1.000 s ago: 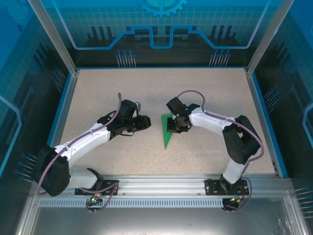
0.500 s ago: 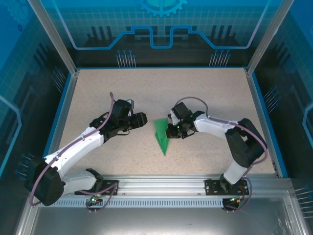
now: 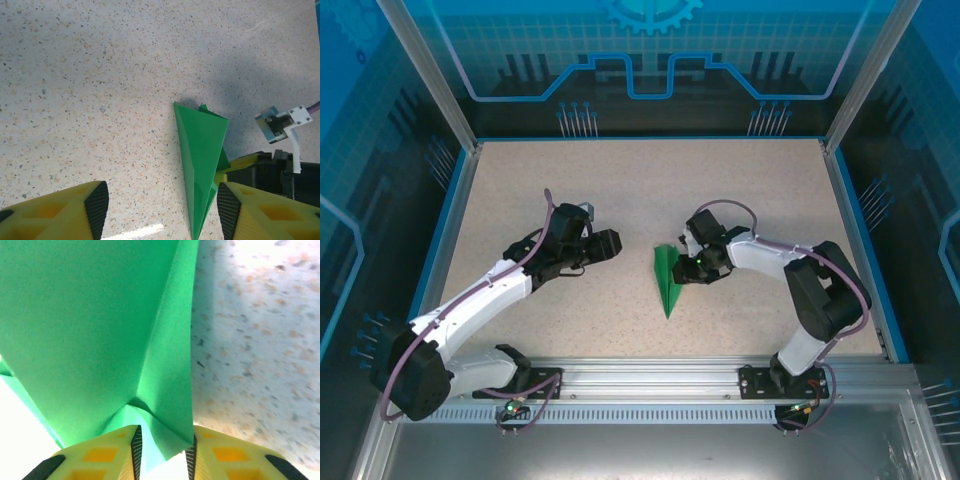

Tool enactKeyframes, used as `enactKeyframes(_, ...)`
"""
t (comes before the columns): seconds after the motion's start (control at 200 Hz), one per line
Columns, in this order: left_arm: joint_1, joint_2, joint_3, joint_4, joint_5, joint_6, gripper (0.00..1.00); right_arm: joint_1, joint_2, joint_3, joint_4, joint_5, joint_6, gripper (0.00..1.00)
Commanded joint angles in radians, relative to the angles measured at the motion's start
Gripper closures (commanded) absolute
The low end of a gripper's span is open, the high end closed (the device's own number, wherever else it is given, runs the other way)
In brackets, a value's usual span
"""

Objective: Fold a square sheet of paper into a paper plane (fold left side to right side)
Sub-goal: Place the paper plane at the center of the table, then pick up the paper plane at the center of the table.

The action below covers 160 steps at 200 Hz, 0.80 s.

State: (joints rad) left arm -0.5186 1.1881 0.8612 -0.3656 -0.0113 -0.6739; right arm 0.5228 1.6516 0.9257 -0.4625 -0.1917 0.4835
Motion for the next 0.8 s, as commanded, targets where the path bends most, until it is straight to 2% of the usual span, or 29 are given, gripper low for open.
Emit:
enactKeyframes(0.0,0.009,-0.002,0.001,-0.013,-0.002,0.010,0.36,0.000,-0.079,0.068,-0.147,0.104,-0.014,0.66)
enactKeyframes(0.185,0.011,-0.010,-0.009,0.015,-0.010,0.010,0.29,0.084,-0.146,0.143,-0.283,0.160,0.024,0.53)
enactKeyframes(0.38,0.010,-0.008,-0.014,0.028,-0.005,0.008,0.25,0.160,-0.100,0.107,-0.222,0.109,0.125,0.40)
enactKeyframes(0.625,0.011,-0.009,-0.020,0.019,-0.004,0.008,0.24,0.212,0.029,0.161,-0.222,0.104,0.109,0.41)
enactKeyframes(0.795,0.011,-0.013,-0.028,0.020,-0.007,0.005,0.24,0.223,0.081,0.186,-0.225,0.124,0.104,0.49)
